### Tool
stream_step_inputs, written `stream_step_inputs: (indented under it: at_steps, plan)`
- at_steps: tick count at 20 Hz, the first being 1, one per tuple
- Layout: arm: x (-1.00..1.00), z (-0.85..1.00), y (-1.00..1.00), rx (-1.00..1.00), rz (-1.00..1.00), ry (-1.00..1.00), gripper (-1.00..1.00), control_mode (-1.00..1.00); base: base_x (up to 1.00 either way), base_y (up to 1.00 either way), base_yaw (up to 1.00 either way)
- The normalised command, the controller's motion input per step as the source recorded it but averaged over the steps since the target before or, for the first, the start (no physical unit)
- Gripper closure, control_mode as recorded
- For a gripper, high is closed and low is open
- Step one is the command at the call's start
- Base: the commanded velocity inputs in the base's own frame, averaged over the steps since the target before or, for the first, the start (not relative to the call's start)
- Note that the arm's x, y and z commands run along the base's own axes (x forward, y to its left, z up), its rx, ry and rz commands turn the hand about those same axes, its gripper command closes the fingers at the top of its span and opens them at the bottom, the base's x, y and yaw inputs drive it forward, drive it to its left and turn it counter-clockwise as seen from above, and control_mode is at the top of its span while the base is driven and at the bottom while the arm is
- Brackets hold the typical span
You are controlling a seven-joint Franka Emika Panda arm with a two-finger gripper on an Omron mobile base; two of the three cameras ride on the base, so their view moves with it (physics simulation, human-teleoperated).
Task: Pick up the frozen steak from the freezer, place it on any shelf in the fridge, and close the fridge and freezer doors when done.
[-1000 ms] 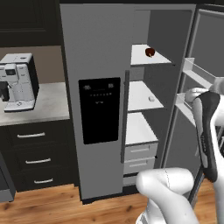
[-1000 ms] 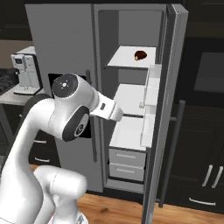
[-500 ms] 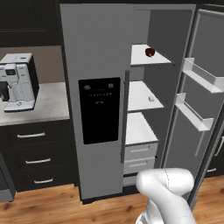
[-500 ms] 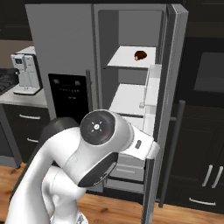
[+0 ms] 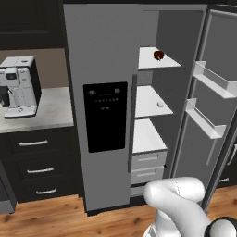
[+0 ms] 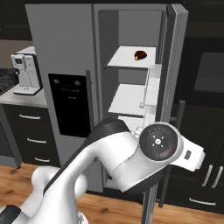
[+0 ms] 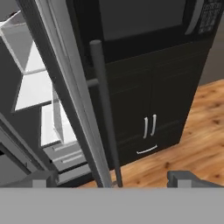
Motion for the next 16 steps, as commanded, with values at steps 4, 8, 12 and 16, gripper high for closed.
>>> stream_step_inputs:
  at_steps: [4, 8, 12, 16]
  plan:
    - [0.57, -0.26, -0.45, 0.00, 0.00, -0.01, -1.00, -1.00, 0.00, 0.00, 0.00]
    - [0.71, -0.31, -0.54, 0.00, 0.00, 0.00, -1.00, -1.00, 0.00, 0.00, 0.00]
    - [0.76, -0.16, -0.50, 0.00, 0.00, 0.00, -1.00, -1.00, 0.00, 0.00, 0.00]
    - [0.70, -0.23, -0.59, 0.00, 0.00, 0.00, -1.00, -1.00, 0.00, 0.00, 0.00]
